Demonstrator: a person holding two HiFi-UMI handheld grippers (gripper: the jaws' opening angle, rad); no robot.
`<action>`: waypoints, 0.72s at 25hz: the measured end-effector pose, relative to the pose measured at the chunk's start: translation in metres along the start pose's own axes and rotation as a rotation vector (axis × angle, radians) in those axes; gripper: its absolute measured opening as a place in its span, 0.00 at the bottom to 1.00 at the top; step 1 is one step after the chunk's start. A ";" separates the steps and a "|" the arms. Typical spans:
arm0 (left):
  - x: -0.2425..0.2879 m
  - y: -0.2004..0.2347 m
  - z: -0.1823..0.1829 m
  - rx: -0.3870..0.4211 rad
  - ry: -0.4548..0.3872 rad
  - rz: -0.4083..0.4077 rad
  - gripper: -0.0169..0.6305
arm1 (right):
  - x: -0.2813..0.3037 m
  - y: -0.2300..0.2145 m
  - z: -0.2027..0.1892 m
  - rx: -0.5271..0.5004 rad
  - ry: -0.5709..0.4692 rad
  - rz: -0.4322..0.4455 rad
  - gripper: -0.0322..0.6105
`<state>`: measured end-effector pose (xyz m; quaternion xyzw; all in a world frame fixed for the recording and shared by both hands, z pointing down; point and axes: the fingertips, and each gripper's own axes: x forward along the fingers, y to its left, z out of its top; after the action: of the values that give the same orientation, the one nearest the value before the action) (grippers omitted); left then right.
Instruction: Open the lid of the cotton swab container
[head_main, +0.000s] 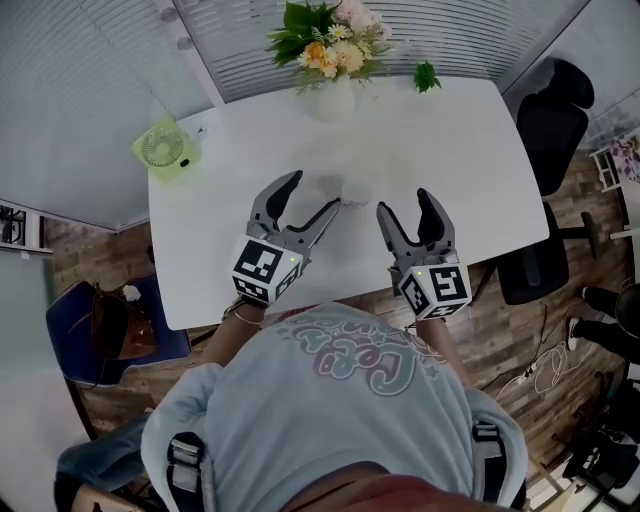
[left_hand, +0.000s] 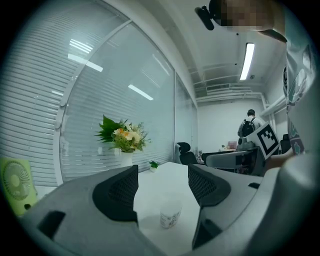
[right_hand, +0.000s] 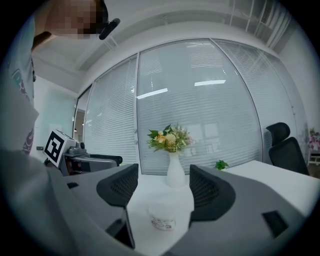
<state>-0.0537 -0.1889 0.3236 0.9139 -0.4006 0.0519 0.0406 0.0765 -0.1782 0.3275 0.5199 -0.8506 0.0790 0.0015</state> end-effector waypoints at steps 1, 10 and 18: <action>0.004 0.001 0.001 0.000 0.001 -0.007 0.47 | 0.004 -0.003 0.000 0.004 0.002 -0.005 0.53; 0.021 0.003 -0.005 -0.016 0.027 0.006 0.47 | 0.017 -0.017 -0.001 0.008 0.033 0.040 0.53; 0.035 -0.002 0.001 -0.014 0.009 0.039 0.47 | 0.026 -0.028 -0.003 -0.017 0.050 0.117 0.53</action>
<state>-0.0285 -0.2136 0.3270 0.9053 -0.4187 0.0537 0.0478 0.0893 -0.2136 0.3361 0.4670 -0.8799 0.0846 0.0227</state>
